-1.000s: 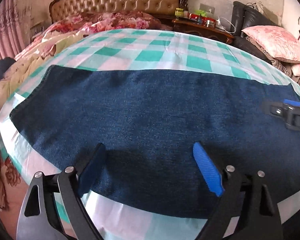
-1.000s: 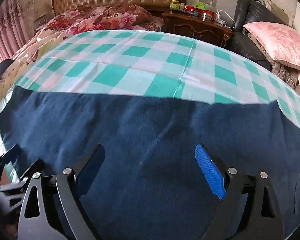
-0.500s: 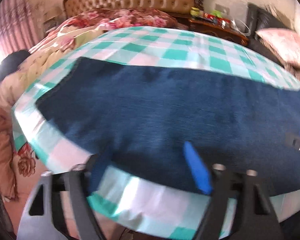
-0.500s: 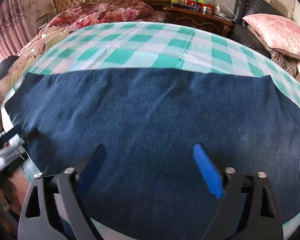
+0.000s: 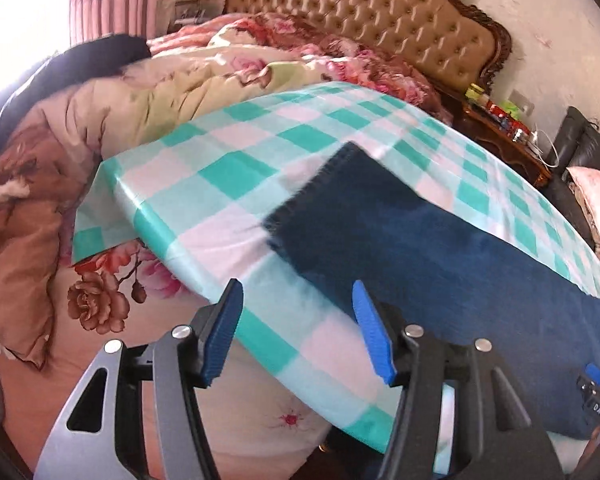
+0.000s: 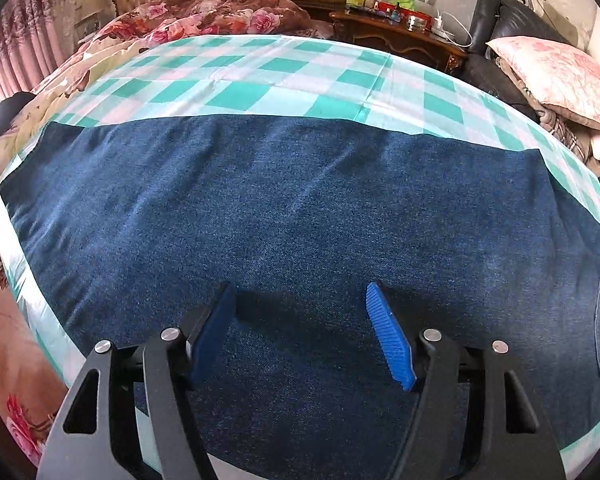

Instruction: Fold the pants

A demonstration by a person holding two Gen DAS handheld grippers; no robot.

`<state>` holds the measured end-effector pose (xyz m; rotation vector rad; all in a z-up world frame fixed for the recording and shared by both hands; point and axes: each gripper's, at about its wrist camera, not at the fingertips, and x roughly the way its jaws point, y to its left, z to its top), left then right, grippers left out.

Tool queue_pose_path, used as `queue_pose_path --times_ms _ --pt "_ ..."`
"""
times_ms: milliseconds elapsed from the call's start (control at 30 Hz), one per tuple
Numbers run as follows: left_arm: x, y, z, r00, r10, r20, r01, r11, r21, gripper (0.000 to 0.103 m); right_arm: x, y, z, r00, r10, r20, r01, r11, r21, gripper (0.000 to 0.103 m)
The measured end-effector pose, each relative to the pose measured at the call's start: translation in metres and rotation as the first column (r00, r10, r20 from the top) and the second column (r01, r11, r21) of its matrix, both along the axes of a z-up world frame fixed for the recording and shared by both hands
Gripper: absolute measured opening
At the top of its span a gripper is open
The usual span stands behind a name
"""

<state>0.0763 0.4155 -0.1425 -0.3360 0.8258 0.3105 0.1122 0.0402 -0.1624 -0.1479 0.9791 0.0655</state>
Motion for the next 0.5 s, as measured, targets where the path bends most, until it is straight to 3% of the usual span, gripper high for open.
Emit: queue_pose_path --times_ms 200,333,500 --pt "0.016 0.02 -0.005 1.0 -0.014 0.001 0.014 0.999 -0.033 0.057 0.0 0.0 0.0 1.0 -0.001 0.001 0.001 1.0 -0.001 0.067" --pt "0.035 0.031 -0.014 0.999 -0.048 -0.008 0.047 0.994 -0.099 0.046 -0.001 0.0 0.0 1.0 0.003 0.001 -0.003 1.0 -0.001 0.067" --pt "0.049 0.036 -0.018 0.996 -0.088 -0.023 0.085 0.99 -0.114 0.046 0.0 0.0 0.0 1.0 0.001 0.001 -0.001 1.0 -0.001 0.067"
